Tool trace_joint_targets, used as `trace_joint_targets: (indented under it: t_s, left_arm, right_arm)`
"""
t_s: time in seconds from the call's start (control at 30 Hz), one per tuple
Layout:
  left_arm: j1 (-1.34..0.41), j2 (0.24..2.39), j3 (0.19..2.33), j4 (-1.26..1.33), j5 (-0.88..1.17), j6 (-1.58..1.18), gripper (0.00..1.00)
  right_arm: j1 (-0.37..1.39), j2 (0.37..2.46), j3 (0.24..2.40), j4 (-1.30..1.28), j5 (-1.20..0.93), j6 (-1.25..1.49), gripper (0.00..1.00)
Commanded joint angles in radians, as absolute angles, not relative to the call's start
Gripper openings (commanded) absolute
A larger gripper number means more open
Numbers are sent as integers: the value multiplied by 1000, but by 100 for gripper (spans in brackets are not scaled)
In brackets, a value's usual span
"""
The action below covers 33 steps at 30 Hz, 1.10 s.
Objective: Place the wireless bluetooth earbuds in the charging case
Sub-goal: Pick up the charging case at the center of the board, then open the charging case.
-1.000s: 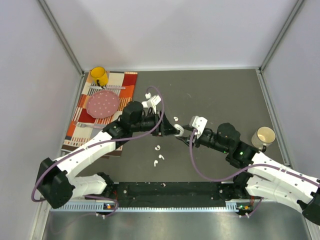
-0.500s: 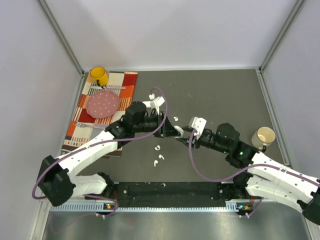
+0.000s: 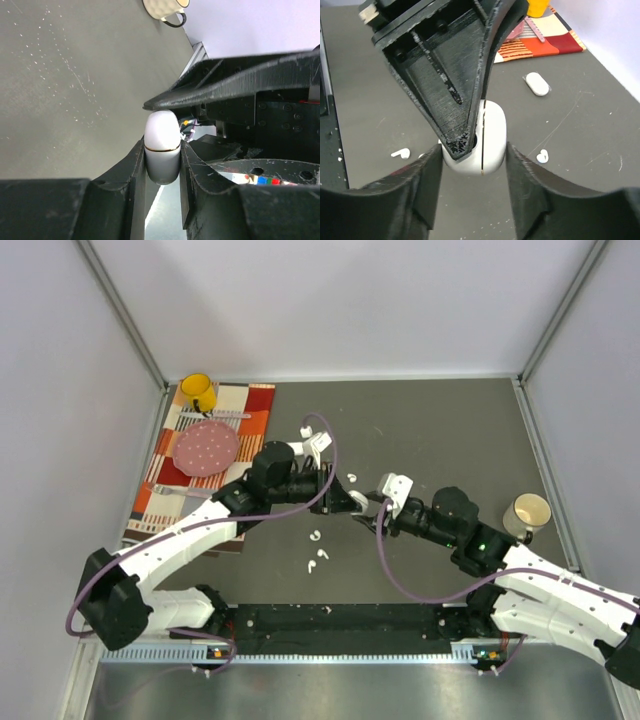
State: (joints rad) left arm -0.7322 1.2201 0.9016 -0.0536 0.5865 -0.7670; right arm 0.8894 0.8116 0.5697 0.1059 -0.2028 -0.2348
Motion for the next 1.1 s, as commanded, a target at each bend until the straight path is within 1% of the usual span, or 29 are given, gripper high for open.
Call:
trace_joint_targets:
  t_s: [0.0, 0.03, 0.07, 0.17, 0.27, 0.3, 0.33, 0.37, 0.47, 0.5, 0.57, 0.63, 0.77, 0.97, 1.07]
  left_arm:
    - [-742, 1167, 924, -8, 582, -670, 0]
    - [-742, 1152, 904, 23, 553, -643, 0]
    - [-742, 1117, 893, 32, 534, -628, 0]
    - [-739, 1031, 842, 67, 436, -566, 0]
    - [-736, 933, 784, 116, 322, -512, 0]
    - [-735, 905, 760, 155, 304, -494, 0]
    - [-735, 876, 702, 193, 290, -456, 0]
    - [-735, 820, 668, 289, 261, -440, 0]
    - [-733, 709, 537, 412, 186, -407, 0]
    - [-735, 686, 503, 495, 178, -402, 0]
    - [-735, 631, 422, 581, 176, -359, 0]
    - [-735, 603, 376, 638, 204, -338, 0]
    - [-736, 563, 347, 661, 201, -342, 0]
    - [-736, 534, 201, 932, 144, -371, 0]
    - [-736, 528, 173, 957, 166, -354, 0]
  right_arm:
    - [907, 792, 604, 150, -149, -178, 59]
    - [907, 785, 613, 146, -131, -167, 65]
    - [907, 779, 620, 141, -124, -163, 75]
    - [907, 746, 643, 120, -140, -121, 97]
    - [907, 729, 682, 88, -127, -16, 99]
    - [908, 732, 696, 72, -103, 61, 99]
    - [907, 739, 734, 34, -88, 93, 99]
    - [907, 747, 753, 16, -71, 124, 99]
    - [907, 788, 827, -46, -19, 231, 99]
    - [907, 799, 839, -49, -3, 257, 99]
    - [907, 821, 864, -45, -3, 330, 99]
    - [907, 836, 879, -29, -38, 370, 99]
    - [905, 908, 913, -17, -106, 417, 99]
    - [905, 962, 936, -6, -189, 460, 99]
    - [907, 969, 922, 57, -221, 488, 99]
